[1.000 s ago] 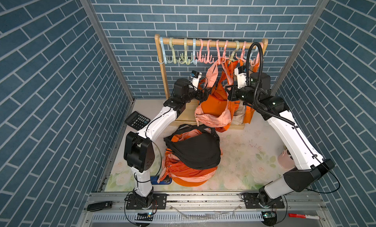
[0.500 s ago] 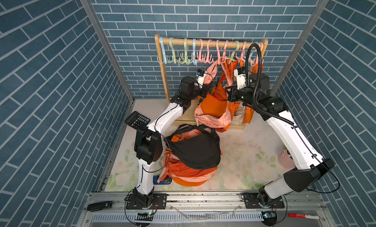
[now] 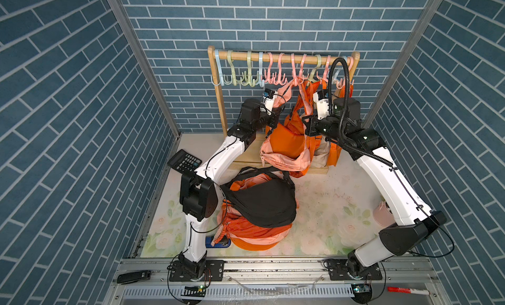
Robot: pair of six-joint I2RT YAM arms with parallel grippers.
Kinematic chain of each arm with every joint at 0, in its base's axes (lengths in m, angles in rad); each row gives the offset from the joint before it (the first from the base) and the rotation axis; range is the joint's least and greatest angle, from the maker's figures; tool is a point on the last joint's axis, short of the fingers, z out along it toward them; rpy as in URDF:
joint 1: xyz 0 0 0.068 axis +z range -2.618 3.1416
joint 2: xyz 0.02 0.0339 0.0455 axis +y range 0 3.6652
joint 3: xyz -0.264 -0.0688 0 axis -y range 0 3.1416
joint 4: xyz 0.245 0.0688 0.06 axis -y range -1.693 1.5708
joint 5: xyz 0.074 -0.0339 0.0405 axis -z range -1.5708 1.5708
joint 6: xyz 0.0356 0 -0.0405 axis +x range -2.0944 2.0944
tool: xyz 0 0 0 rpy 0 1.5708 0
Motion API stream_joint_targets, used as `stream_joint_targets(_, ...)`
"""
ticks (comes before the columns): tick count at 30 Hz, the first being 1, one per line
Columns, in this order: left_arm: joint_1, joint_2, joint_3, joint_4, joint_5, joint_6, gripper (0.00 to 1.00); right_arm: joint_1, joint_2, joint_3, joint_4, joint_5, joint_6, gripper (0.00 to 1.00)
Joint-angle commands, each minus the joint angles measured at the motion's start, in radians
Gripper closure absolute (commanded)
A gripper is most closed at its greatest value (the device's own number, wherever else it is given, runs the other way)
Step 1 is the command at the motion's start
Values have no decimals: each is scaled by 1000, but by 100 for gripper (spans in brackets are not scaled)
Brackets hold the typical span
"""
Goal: Take the bag off the hook
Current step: Pick up the bag from the hook.
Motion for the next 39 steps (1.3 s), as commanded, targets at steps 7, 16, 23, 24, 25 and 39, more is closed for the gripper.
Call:
stream_joint_targets(7,-4,103,340,-162,-12,-6,100,-74,161,225,-51,-54,5,100)
stream_joint_targets(16,-4,94,385,-192,-15,13,100,-95,213,332,-91,-61,1,100)
stream_joint_targets(23,-4,8,345,-218,-9,30,100,-95,139,268,-72,-61,6,100)
stream_joint_targets(24,-5,-13,328,-217,-8,31,100,-95,121,252,-66,-62,6,100)
stream_joint_targets(25,-5,-33,310,-214,-8,31,100,-95,106,237,-60,-63,7,100)
stream_joint_targets(39,-38,-374,-2,-212,-36,81,100,-70,-123,33,1,-101,24,100)
